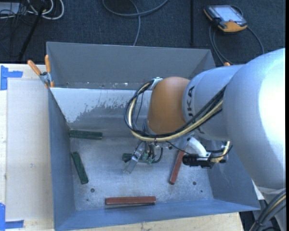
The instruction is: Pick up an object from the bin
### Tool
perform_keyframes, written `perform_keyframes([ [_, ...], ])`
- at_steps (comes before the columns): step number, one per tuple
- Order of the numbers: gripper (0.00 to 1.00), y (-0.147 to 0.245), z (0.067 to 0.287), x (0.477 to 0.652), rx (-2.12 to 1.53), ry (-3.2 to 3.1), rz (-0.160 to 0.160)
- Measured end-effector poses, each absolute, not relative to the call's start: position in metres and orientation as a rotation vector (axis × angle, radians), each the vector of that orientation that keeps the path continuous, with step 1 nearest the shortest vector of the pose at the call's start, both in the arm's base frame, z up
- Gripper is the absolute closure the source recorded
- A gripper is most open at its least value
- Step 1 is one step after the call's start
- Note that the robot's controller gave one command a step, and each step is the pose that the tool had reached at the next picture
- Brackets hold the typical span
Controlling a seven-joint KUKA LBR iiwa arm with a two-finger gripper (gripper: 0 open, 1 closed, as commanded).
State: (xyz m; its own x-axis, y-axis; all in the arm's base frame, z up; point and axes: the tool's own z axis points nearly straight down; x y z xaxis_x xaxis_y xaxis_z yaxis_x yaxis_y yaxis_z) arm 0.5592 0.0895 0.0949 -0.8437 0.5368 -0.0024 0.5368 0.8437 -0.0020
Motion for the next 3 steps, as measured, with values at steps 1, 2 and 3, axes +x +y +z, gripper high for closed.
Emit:
perform_keyframes([
  [1, 1.0, 0.0001, 0.0829, 0.5391, 0.439, 3.114, -0.001],
  [2, 0.0, 0.0001, 0.0829, 0.5392, 0.442, 3.113, 0.0],
  [3, 0.0, 0.0001, 0.0829, 0.5392, 0.444, 3.113, 0.0],
])
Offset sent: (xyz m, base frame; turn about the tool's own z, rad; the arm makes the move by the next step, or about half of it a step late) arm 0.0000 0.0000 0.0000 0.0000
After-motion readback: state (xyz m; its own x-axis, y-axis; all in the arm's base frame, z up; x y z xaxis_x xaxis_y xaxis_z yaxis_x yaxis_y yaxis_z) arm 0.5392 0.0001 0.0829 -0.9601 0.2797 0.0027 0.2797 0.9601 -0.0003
